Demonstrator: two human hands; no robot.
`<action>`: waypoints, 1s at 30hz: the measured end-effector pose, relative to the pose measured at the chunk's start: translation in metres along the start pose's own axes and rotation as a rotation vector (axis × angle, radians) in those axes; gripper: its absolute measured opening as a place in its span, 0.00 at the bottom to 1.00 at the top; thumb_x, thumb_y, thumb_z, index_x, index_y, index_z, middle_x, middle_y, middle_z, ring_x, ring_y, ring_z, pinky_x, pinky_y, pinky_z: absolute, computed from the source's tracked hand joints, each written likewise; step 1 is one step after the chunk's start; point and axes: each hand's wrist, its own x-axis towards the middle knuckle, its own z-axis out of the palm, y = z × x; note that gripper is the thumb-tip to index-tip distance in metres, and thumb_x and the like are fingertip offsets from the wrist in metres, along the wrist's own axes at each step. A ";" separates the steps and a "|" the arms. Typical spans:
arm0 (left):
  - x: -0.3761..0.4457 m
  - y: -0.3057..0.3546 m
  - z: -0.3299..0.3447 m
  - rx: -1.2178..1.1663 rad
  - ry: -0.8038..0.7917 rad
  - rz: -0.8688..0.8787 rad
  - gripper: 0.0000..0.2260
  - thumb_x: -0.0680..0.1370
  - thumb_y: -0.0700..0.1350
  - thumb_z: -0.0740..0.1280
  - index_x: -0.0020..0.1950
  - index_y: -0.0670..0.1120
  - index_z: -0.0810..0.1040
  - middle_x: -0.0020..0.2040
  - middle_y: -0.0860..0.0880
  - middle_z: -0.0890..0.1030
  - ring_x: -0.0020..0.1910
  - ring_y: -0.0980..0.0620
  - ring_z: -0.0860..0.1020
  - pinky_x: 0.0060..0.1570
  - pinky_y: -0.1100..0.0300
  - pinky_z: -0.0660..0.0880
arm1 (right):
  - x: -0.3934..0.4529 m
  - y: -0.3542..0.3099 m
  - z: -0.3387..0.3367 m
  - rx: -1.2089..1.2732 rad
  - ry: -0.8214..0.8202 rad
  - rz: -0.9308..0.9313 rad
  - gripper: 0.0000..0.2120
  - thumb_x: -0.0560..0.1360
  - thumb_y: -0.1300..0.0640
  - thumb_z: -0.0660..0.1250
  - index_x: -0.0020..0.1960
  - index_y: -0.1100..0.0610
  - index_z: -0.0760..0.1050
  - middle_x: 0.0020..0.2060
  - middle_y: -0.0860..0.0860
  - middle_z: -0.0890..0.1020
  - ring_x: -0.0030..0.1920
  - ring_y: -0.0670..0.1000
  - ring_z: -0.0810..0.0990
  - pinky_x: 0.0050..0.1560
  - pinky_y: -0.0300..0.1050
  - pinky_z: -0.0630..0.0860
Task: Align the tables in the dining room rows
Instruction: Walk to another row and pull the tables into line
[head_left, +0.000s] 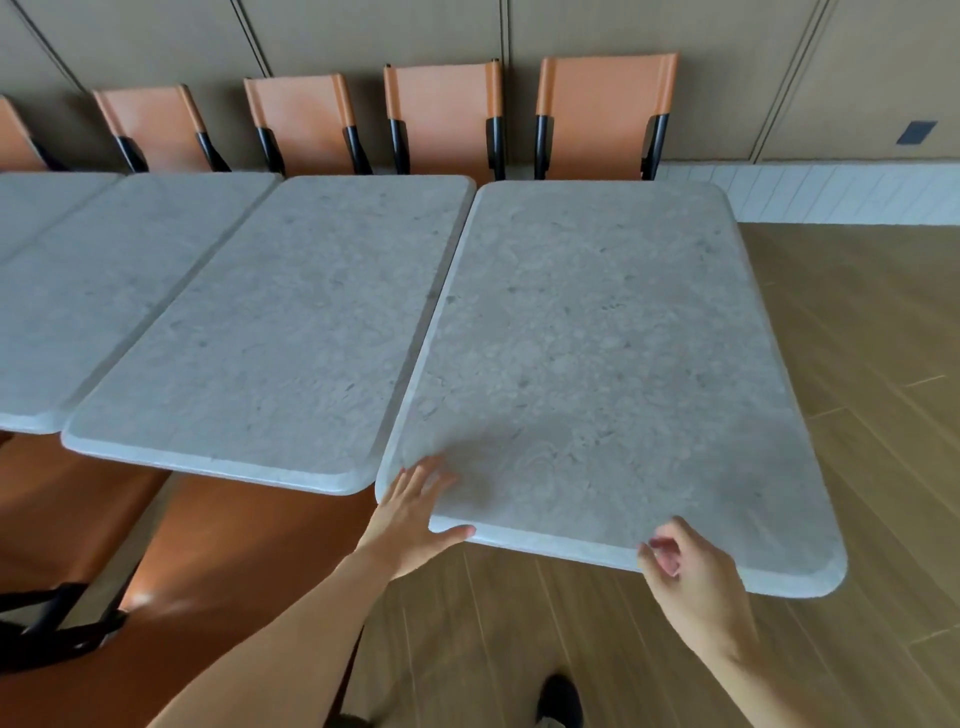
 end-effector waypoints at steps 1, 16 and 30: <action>0.011 0.000 -0.004 0.046 0.007 0.052 0.41 0.71 0.76 0.60 0.79 0.58 0.59 0.82 0.55 0.48 0.82 0.50 0.46 0.79 0.51 0.44 | 0.010 -0.002 0.007 -0.053 0.010 -0.155 0.12 0.69 0.56 0.79 0.44 0.51 0.76 0.38 0.44 0.80 0.39 0.46 0.80 0.38 0.42 0.75; 0.051 -0.027 0.029 0.322 -0.036 0.278 0.51 0.65 0.78 0.63 0.80 0.64 0.41 0.82 0.54 0.37 0.79 0.49 0.29 0.76 0.36 0.34 | 0.065 -0.012 0.086 -0.626 -0.251 -0.565 0.54 0.58 0.26 0.66 0.74 0.60 0.71 0.74 0.64 0.67 0.71 0.68 0.69 0.69 0.72 0.64; 0.046 -0.030 0.034 0.311 0.120 0.311 0.48 0.65 0.78 0.63 0.80 0.66 0.47 0.83 0.57 0.45 0.82 0.52 0.39 0.78 0.39 0.38 | 0.057 -0.014 0.098 -0.615 -0.243 -0.413 0.62 0.55 0.18 0.53 0.82 0.49 0.49 0.82 0.55 0.48 0.82 0.57 0.44 0.79 0.62 0.46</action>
